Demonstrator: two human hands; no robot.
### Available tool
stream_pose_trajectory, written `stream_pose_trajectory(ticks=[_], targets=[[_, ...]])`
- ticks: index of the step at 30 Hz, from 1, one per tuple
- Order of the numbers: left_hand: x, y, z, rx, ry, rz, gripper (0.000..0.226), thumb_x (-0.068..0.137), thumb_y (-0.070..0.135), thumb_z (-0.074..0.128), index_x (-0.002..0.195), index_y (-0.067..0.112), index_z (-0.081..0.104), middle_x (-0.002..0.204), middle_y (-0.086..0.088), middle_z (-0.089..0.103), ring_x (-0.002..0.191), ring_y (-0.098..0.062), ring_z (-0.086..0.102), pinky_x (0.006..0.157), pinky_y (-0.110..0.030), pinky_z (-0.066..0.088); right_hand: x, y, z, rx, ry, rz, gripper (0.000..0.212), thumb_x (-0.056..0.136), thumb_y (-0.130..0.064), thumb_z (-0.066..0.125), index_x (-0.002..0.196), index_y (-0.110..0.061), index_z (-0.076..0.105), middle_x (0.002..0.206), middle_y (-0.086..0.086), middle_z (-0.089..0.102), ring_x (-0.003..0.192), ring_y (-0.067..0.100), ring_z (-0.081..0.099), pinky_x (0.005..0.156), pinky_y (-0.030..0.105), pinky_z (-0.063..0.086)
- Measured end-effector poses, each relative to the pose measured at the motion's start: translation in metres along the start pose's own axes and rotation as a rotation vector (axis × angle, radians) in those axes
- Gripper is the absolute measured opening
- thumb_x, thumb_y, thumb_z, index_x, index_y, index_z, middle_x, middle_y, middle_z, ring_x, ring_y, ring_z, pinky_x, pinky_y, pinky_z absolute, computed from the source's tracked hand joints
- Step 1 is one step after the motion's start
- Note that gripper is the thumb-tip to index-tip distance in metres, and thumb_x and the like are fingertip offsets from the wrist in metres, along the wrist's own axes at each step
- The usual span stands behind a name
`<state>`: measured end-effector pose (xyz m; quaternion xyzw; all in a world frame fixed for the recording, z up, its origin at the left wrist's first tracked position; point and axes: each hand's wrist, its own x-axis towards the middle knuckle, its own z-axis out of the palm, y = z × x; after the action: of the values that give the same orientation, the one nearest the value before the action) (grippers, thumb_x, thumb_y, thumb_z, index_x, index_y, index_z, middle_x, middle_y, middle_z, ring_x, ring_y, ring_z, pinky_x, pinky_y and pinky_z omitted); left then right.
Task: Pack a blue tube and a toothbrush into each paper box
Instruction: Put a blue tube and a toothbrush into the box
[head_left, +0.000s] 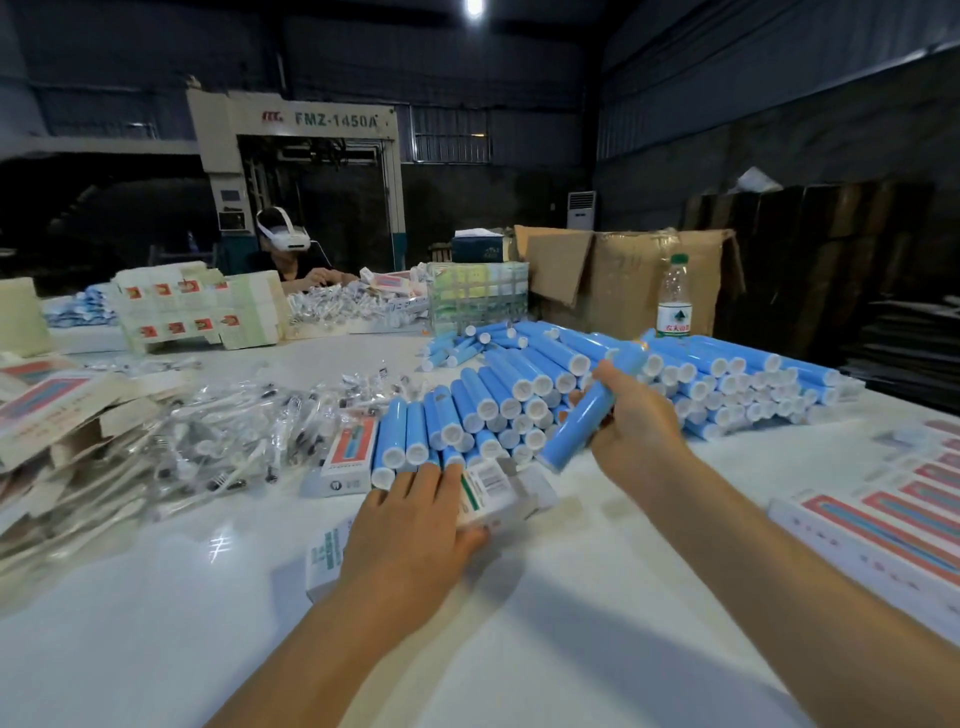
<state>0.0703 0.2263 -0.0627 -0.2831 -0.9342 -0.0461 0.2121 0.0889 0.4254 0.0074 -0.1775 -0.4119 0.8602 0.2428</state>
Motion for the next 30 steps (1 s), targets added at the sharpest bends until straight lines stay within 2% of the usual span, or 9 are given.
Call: stream_pose_trajectory(ticks=[3,7,12,15,16,18,21,25,30], targets=[[-0.003,0.0,0.0,0.022,0.016,0.005,0.066,0.094,0.06,0.024,0.148,0.025,0.011,0.142,0.007,0.03,0.128,-0.016,0.031,0.102,-0.032,0.029,-0.003,0.024,-0.01,0.217,0.078,0.085,0.016,0.096,-0.022,0.056,0.085,-0.011,0.054,0.085,0.008,0.058,0.074,0.018,0.059,0.085,0.041,0.049],[-0.003,0.004,0.001,0.039,0.022,0.02,0.067,0.093,0.061,0.024,0.148,0.023,0.012,0.141,0.006,0.03,0.127,-0.017,0.031,0.102,-0.032,0.029,-0.004,0.035,-0.015,0.284,0.093,0.083,0.012,0.097,-0.017,0.054,0.086,-0.013,0.053,0.087,0.005,0.058,0.076,0.015,0.059,0.073,0.034,0.047],[-0.004,0.009,0.003,0.06,0.034,0.049,0.068,0.093,0.061,0.024,0.149,0.024,0.011,0.142,0.006,0.03,0.128,-0.017,0.029,0.102,-0.032,0.028,-0.013,0.043,-0.018,0.174,0.055,0.101,0.008,0.092,-0.013,0.06,0.084,-0.012,0.057,0.079,0.005,0.058,0.071,0.016,0.057,0.063,0.03,0.048],[-0.005,0.006,0.003,0.065,0.056,0.027,0.069,0.092,0.062,0.022,0.149,0.024,0.013,0.14,0.006,0.032,0.126,-0.016,0.032,0.099,-0.031,0.03,-0.014,0.042,-0.02,-0.078,0.064,-0.015,0.009,0.088,-0.012,0.065,0.095,-0.015,0.06,0.092,0.007,0.063,0.078,0.016,0.06,0.064,0.03,0.049],[-0.006,0.004,0.003,0.069,0.07,0.011,0.069,0.092,0.062,0.021,0.148,0.023,0.013,0.139,0.006,0.032,0.126,-0.016,0.032,0.099,-0.031,0.03,-0.014,0.042,-0.021,-0.17,0.052,-0.082,0.024,0.087,-0.013,0.066,0.11,-0.016,0.058,0.098,0.007,0.064,0.079,0.014,0.061,0.063,0.028,0.049],[-0.006,0.001,0.001,0.066,0.089,-0.019,0.068,0.093,0.061,0.02,0.148,0.023,0.012,0.141,0.006,0.031,0.127,-0.016,0.031,0.099,-0.03,0.029,-0.013,0.044,-0.024,-0.299,0.011,-0.206,0.071,0.086,-0.016,0.069,0.145,-0.026,0.03,0.095,-0.001,0.065,0.074,0.008,0.062,0.059,0.022,0.049],[-0.007,0.001,0.001,0.061,0.083,-0.028,0.068,0.093,0.062,0.019,0.148,0.023,0.009,0.142,0.006,0.029,0.128,-0.016,0.029,0.101,-0.03,0.029,-0.013,0.052,-0.026,-0.413,-0.065,-0.296,0.094,0.084,-0.017,0.071,0.15,-0.037,0.008,0.076,-0.004,0.064,0.055,0.0,0.059,0.058,0.018,0.048],[-0.01,-0.001,0.001,0.065,0.088,-0.034,0.066,0.093,0.062,0.018,0.147,0.024,0.012,0.139,0.007,0.031,0.124,-0.014,0.032,0.098,-0.029,0.031,-0.017,0.058,-0.025,-0.44,-0.081,-0.313,0.059,0.085,-0.018,0.07,0.133,-0.033,0.039,0.079,-0.001,0.061,0.061,0.007,0.057,0.058,0.019,0.047],[-0.011,-0.002,0.0,0.065,0.072,-0.061,0.066,0.093,0.061,0.019,0.146,0.024,0.012,0.138,0.007,0.031,0.124,-0.015,0.032,0.097,-0.03,0.031,-0.021,0.059,-0.026,-0.443,-0.046,-0.334,0.034,0.086,-0.017,0.069,0.113,-0.026,0.051,0.078,0.002,0.063,0.069,0.012,0.056,0.066,0.026,0.046]])
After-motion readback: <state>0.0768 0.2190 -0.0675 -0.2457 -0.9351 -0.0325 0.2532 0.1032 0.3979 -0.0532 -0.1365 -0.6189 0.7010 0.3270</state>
